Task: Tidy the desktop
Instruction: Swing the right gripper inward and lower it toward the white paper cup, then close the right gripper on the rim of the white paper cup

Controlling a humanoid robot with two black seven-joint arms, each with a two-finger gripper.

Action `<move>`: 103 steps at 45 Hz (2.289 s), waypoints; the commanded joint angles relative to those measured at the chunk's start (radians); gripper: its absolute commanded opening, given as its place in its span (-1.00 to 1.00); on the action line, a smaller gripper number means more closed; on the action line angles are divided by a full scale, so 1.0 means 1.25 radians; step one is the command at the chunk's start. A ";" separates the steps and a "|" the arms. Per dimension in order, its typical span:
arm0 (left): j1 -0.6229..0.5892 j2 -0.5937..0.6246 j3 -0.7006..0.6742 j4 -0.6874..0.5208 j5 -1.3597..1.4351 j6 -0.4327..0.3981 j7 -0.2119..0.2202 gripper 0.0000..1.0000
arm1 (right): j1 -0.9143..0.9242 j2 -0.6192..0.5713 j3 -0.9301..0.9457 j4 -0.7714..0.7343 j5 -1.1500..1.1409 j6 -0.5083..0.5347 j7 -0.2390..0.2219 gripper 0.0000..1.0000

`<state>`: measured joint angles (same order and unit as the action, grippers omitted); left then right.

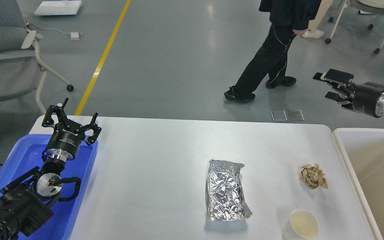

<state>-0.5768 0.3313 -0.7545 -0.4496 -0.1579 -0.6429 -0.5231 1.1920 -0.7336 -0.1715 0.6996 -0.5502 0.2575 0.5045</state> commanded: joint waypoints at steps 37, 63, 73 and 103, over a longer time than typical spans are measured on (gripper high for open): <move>0.000 0.000 0.000 0.000 0.000 0.000 0.000 1.00 | 0.054 -0.203 -0.186 0.515 -0.776 0.101 0.003 0.99; 0.000 0.000 0.000 0.000 0.000 0.000 0.000 1.00 | -0.069 -0.196 -0.166 0.509 -0.785 0.039 0.001 0.98; 0.000 0.000 0.001 0.000 0.000 0.000 0.000 1.00 | -0.110 -0.174 -0.148 0.493 -0.785 0.009 0.001 0.98; 0.000 0.000 0.001 0.000 0.000 0.000 0.000 1.00 | -0.200 -0.104 -0.116 0.390 -0.786 -0.038 0.001 -0.11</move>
<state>-0.5768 0.3313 -0.7539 -0.4495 -0.1583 -0.6427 -0.5231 0.9628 -0.8972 -0.3136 1.2501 -1.5320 0.2366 0.5066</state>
